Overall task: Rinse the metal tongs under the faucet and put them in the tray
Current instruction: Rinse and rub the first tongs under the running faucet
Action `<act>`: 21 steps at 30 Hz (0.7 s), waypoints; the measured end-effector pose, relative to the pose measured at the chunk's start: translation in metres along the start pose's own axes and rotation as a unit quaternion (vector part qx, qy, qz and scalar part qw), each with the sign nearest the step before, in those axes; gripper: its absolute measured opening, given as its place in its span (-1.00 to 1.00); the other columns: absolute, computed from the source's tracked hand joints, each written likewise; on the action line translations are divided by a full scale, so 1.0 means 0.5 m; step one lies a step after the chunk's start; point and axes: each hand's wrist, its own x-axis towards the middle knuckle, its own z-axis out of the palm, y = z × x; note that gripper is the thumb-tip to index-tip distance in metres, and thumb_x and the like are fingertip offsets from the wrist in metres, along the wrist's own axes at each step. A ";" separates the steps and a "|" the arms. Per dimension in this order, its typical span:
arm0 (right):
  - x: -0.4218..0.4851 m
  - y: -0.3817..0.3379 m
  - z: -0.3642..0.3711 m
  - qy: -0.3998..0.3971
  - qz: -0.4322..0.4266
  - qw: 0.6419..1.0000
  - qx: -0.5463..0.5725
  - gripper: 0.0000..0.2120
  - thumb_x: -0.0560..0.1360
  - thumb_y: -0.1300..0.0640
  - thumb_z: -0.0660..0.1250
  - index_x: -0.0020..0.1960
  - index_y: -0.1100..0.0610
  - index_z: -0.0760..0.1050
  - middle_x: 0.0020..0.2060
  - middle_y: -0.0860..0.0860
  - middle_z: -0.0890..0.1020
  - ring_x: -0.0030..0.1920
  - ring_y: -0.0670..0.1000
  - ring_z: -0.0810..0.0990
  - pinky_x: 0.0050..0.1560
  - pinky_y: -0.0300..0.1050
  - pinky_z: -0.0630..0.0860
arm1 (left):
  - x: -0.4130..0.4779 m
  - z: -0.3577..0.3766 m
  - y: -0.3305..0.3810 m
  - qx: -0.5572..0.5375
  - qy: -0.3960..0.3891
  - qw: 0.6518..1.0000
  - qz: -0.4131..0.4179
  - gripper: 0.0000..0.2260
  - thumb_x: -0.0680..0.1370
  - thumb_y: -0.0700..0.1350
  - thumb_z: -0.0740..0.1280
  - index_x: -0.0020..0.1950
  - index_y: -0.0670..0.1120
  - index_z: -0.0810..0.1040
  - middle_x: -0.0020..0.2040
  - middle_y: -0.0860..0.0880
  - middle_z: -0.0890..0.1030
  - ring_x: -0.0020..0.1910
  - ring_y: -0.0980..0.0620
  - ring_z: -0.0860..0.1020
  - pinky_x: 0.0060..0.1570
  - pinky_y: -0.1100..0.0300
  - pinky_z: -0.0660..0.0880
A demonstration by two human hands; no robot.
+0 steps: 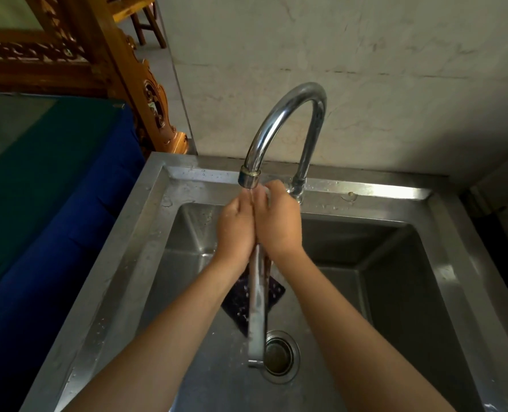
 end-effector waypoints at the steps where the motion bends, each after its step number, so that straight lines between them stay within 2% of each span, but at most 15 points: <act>1: 0.013 0.002 -0.007 0.001 0.014 1.000 0.022 -0.73 0.60 0.05 0.14 -0.14 0.21 0.44 -0.40 0.01 0.50 -0.41 -0.03 0.47 -0.35 -0.12 0.44 | -0.008 0.003 -0.006 0.039 -0.013 0.999 0.020 -0.73 0.60 0.09 0.12 -0.17 0.08 0.54 -0.32 -0.01 0.59 -0.35 0.11 0.55 -0.33 0.23 0.47; 4: 0.021 0.005 -0.010 0.011 0.032 0.996 0.087 -0.72 0.61 0.08 0.12 -0.19 0.19 0.43 -0.45 -0.05 0.45 -0.48 -0.17 0.39 -0.45 -0.34 0.36 | -0.013 0.007 -0.005 0.058 -0.023 0.996 0.060 -0.80 0.59 0.08 0.14 -0.08 0.09 0.53 -0.33 0.11 0.62 -0.35 0.28 0.56 -0.40 0.40 0.45; 8: -0.031 0.004 0.016 -0.012 0.009 0.995 0.096 -0.77 0.60 0.07 0.13 -0.20 0.13 0.32 -0.46 -0.09 0.41 -0.55 -0.23 0.38 -0.52 -0.33 0.32 | 0.019 -0.010 0.019 -0.008 0.040 0.999 0.023 -0.69 0.59 -0.11 0.18 -0.34 0.00 0.50 -0.47 0.08 0.54 -0.43 0.17 0.51 -0.33 0.21 0.48; 11: -0.046 0.006 0.019 -0.018 0.000 0.996 0.084 -0.73 0.59 0.06 0.14 -0.26 0.12 0.31 -0.47 -0.07 0.41 -0.53 -0.18 0.36 -0.49 -0.25 0.33 | 0.022 -0.014 0.022 -0.016 0.059 0.998 0.017 -0.61 0.59 -0.12 0.17 -0.45 0.02 0.45 -0.46 0.03 0.47 -0.43 0.12 0.46 -0.31 0.13 0.43; 13: -0.031 0.001 0.013 -0.001 0.006 0.996 0.093 -0.72 0.60 0.06 0.15 -0.25 0.16 0.37 -0.47 -0.05 0.43 -0.50 -0.16 0.36 -0.44 -0.17 0.37 | 0.001 -0.013 0.011 0.010 0.032 0.999 0.033 -0.65 0.60 -0.03 0.16 -0.37 0.05 0.51 -0.40 -0.02 0.53 -0.40 0.11 0.50 -0.36 0.20 0.45; 16: 0.008 -0.008 0.001 0.026 0.015 0.993 0.117 -0.70 0.60 0.09 0.13 -0.30 0.08 0.35 -0.47 -0.07 0.40 -0.54 -0.20 0.36 -0.46 -0.32 0.34 | -0.040 -0.013 -0.014 0.049 -0.021 0.998 0.046 -0.71 0.60 0.04 0.12 -0.21 0.08 0.56 -0.31 -0.17 0.59 -0.36 0.04 0.53 -0.41 0.27 0.46; 19: -0.001 -0.009 0.015 0.011 0.032 0.990 0.140 -0.71 0.60 0.10 0.13 -0.30 0.07 0.33 -0.46 -0.07 0.42 -0.52 -0.20 0.35 -0.44 -0.29 0.36 | -0.028 -0.017 -0.005 0.036 0.007 0.998 0.047 -0.71 0.60 0.02 0.15 -0.22 -0.01 0.56 -0.34 -0.13 0.56 -0.34 -0.02 0.51 -0.34 0.13 0.46; 21: -0.029 -0.004 0.031 0.000 0.030 0.990 0.140 -0.72 0.60 0.07 0.14 -0.28 0.08 0.34 -0.46 -0.07 0.44 -0.53 -0.20 0.38 -0.48 -0.33 0.36 | 0.001 -0.019 0.016 0.018 0.043 0.998 0.047 -0.70 0.60 -0.03 0.18 -0.30 -0.05 0.53 -0.37 -0.08 0.55 -0.34 0.02 0.52 -0.26 0.08 0.47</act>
